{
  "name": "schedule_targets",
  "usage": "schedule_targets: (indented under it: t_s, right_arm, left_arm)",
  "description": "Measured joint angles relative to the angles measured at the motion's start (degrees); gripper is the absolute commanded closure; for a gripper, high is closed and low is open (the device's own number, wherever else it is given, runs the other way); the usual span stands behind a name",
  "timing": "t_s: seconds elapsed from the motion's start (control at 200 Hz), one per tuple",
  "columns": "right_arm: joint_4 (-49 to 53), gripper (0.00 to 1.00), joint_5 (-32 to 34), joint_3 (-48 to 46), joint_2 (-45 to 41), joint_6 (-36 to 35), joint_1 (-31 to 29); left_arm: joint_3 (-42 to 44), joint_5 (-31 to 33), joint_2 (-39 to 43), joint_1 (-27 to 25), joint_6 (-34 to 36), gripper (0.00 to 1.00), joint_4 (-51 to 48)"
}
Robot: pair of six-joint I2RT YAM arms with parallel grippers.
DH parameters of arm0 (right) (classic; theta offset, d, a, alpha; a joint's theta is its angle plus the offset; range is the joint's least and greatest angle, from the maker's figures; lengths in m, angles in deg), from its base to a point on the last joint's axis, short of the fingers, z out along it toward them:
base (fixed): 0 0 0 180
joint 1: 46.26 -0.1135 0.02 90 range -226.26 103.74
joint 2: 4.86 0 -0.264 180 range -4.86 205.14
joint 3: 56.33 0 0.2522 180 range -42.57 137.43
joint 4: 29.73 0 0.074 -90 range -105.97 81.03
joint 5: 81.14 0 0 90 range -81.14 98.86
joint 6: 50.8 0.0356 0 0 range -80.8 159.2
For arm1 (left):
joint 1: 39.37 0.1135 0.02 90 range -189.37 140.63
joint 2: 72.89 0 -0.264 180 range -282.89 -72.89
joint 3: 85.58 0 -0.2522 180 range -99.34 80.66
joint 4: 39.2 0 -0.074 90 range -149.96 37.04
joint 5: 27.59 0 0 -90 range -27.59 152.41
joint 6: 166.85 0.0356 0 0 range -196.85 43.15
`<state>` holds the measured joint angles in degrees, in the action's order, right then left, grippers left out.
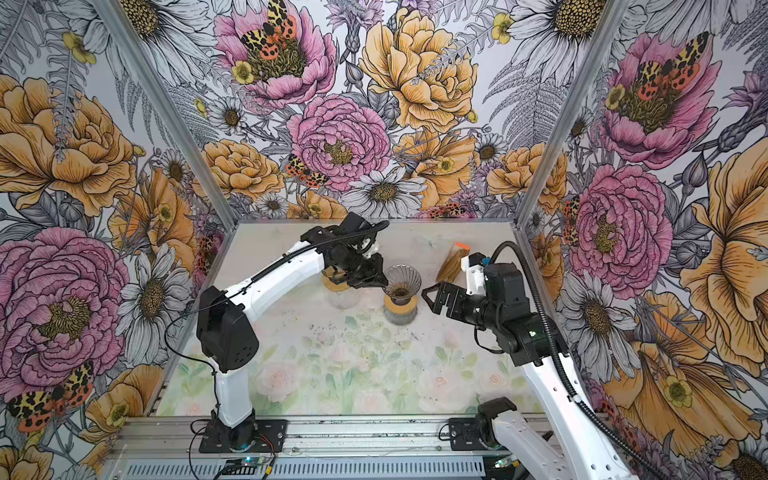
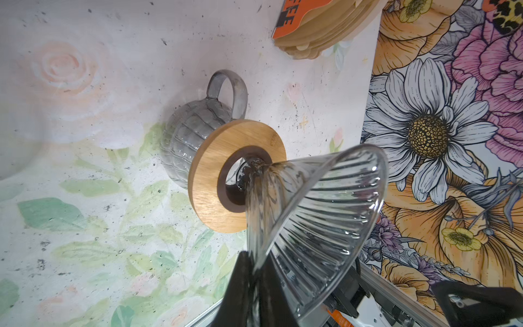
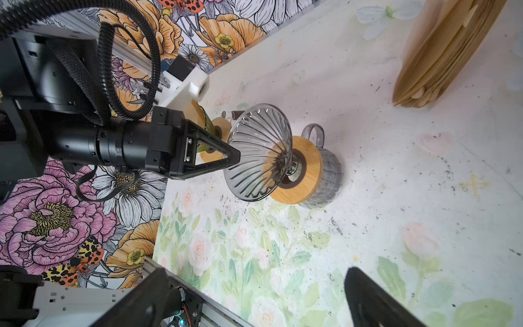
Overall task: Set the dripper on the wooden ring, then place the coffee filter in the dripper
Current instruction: 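Lower the glass dripper stem into the wooden ring hole with the left gripper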
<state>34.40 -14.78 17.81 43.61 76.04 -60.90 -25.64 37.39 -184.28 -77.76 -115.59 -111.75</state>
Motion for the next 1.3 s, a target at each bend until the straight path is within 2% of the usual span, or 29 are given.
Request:
schedule_targets:
  t_s: [1.301]
  right_arm:
    - [-0.07,0.01,0.04,-2.93,-0.83,0.22,0.00]
  left_arm:
    - [0.02,1.20,-2.08,-0.39,0.00,0.90,-0.17]
